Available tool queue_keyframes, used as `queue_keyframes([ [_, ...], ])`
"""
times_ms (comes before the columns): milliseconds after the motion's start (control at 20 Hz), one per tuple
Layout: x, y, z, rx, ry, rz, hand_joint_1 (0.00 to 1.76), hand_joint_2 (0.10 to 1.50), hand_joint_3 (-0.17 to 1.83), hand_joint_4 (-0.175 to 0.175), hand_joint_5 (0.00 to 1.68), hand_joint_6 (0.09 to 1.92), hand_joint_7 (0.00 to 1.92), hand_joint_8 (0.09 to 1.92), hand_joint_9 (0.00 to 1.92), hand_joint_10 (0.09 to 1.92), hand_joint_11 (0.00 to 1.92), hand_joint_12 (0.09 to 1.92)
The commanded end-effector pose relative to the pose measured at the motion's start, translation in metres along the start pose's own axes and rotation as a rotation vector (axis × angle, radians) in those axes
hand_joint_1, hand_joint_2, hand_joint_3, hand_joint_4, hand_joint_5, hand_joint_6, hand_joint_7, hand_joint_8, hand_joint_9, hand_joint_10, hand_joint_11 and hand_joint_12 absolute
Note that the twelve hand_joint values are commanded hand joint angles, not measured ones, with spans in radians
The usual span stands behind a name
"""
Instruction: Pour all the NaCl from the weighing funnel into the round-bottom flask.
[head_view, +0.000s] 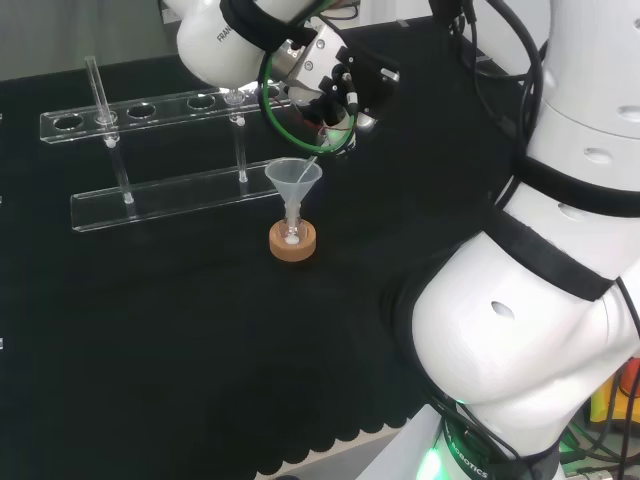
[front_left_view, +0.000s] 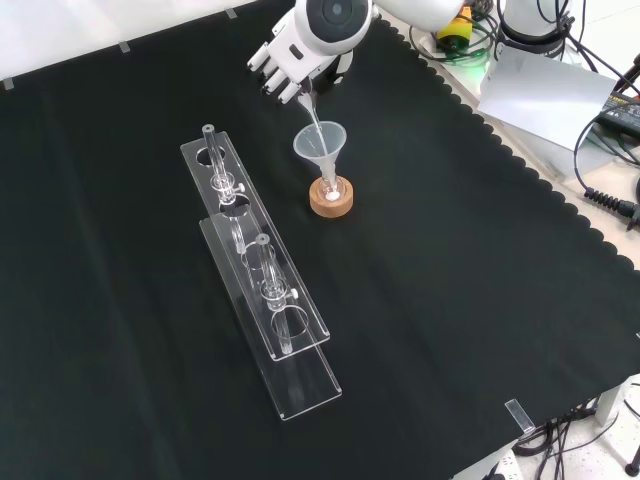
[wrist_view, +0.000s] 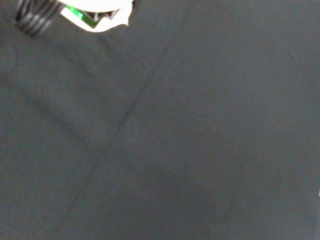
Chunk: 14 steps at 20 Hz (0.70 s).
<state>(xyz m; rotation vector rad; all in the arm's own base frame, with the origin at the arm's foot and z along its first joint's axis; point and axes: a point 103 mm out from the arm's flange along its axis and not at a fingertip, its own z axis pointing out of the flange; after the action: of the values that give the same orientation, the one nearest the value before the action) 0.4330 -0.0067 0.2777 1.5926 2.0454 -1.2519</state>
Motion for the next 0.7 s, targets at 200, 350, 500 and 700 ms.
queue_keyframes([
  [200, 0.001, -0.001, -0.007, 0.017, -0.036, 0.016, 1.06, 0.71, 0.74, 0.175, 1.08, 1.05, 0.62, 0.67, 0.86, 0.51, 0.49, 1.27],
  [350, 0.002, -0.001, -0.010, 0.019, -0.046, 0.021, 1.06, 0.71, 0.74, 0.175, 1.08, 1.05, 0.62, 0.67, 0.86, 0.51, 0.49, 1.27],
  [500, 0.003, -0.002, -0.013, 0.023, -0.061, 0.023, 1.06, 0.71, 0.74, 0.175, 1.08, 1.05, 0.62, 0.66, 0.86, 0.51, 0.49, 1.27],
  [700, 0.005, -0.001, -0.016, 0.030, -0.080, 0.023, 1.06, 0.71, 0.74, 0.175, 1.08, 1.05, 0.62, 0.66, 0.86, 0.51, 0.48, 1.27],
])
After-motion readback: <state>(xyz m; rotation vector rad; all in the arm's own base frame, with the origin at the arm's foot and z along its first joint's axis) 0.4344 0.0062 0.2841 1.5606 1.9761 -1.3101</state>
